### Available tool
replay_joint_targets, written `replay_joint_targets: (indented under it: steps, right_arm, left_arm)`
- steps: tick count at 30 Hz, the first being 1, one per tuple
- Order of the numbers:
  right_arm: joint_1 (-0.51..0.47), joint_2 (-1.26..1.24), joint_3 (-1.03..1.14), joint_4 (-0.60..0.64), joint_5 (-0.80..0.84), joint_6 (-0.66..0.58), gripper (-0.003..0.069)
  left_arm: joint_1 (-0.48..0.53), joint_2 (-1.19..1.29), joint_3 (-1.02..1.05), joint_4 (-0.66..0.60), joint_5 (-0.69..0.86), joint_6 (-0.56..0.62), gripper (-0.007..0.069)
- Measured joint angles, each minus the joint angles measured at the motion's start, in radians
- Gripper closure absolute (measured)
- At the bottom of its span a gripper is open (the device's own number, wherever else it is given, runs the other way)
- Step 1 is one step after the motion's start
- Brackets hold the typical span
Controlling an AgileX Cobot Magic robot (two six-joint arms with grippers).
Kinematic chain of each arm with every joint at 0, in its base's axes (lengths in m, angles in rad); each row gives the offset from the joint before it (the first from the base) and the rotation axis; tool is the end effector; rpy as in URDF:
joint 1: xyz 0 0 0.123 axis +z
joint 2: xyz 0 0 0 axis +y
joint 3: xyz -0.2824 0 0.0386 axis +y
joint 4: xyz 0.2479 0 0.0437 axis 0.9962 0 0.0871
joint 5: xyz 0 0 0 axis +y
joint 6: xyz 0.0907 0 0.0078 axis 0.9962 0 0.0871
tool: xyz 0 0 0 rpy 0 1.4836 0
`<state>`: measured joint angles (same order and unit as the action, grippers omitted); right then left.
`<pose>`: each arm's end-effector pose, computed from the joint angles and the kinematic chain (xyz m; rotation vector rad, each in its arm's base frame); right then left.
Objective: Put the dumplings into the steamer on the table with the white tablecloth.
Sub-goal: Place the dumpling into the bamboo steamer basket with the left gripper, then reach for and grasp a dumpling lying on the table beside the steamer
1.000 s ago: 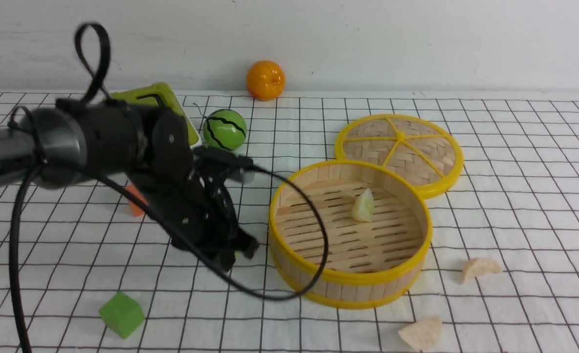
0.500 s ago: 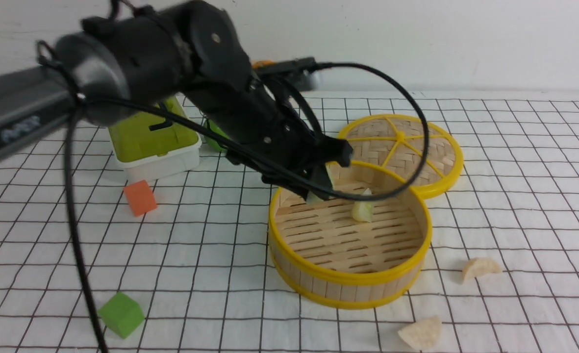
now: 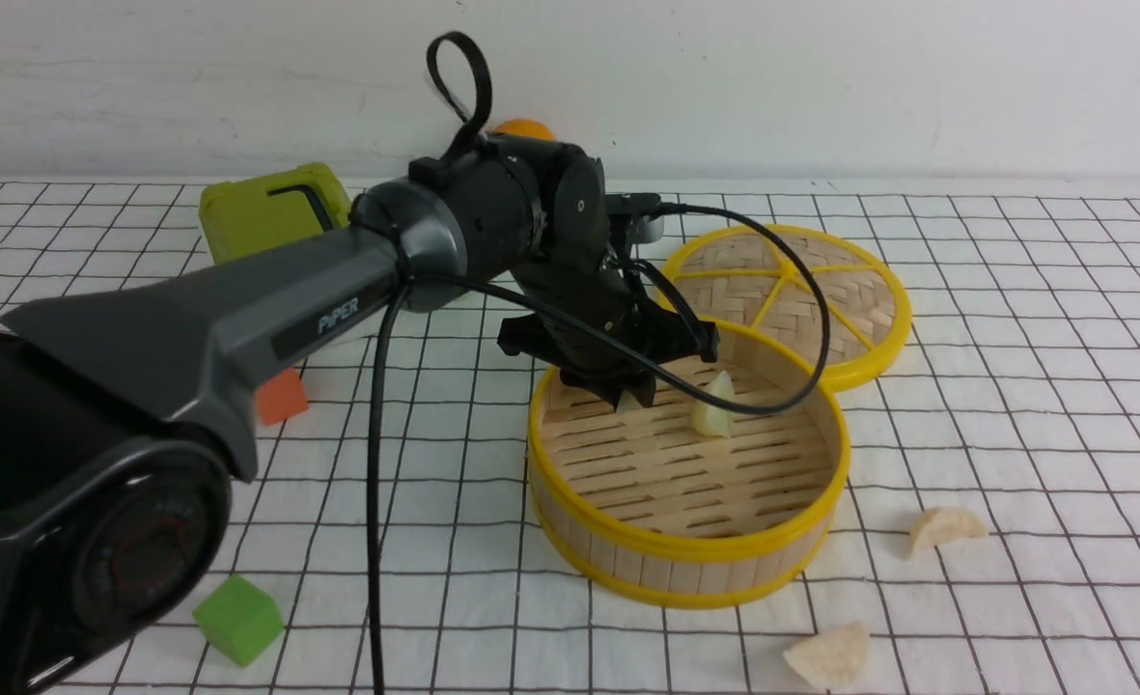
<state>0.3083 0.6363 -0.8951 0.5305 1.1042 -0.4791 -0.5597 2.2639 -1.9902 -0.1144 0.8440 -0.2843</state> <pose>0.0699 0.0655 0.3754 -0.8225 2.0841 0.5766 0.4259 -0.2760 0.2129 0.2959 2.6426 -0.4308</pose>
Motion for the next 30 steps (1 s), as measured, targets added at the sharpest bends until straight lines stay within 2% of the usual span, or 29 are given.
replay_joint_targets:
  steps: [5,8,12,13,14,17,20,24,30]
  right_arm:
    - [0.000,0.000,0.024,-0.007,-0.005,0.000,0.0546]
    - [0.000,0.000,0.057,-0.007,-0.017,0.000,0.0545]
    - [0.000,0.000,0.080,-0.032,-0.022,0.000,0.0543]
    - [0.000,0.000,0.081,-0.034,-0.022,0.000,0.0542]
    - [0.000,0.000,0.082,-0.049,-0.022,0.000,0.0541]
    - [0.000,0.008,0.081,-0.075,-0.017,0.000,0.0540]
    - [0.000,0.044,0.054,-0.083,0.024,0.000,0.0549]
    - [0.000,0.107,-0.001,-0.081,0.075,0.000,0.0580]
    - [0.000,0.204,-0.047,-0.077,0.136,-0.045,0.0662]
  left_arm:
    - [0.000,0.023,-0.014,0.008,0.005,-0.014,0.0487]
    - [0.000,0.033,-0.015,0.020,0.024,-0.014,0.0404]
    - [0.000,0.032,-0.039,0.062,0.120,-0.014,0.0244]
    - [0.000,0.031,-0.039,0.062,0.127,-0.014,0.0244]
    - [0.000,0.022,-0.067,0.069,0.179,-0.009,0.0199]
    - [0.000,-0.041,-0.122,0.074,0.305,0.040,0.0146]
    - [0.000,-0.148,-0.148,0.071,0.370,0.095,0.0146]
    - [0.000,-0.295,-0.139,0.087,0.391,0.115,0.0183]
    - [0.000,-0.570,0.076,0.114,0.397,0.117,0.0334]
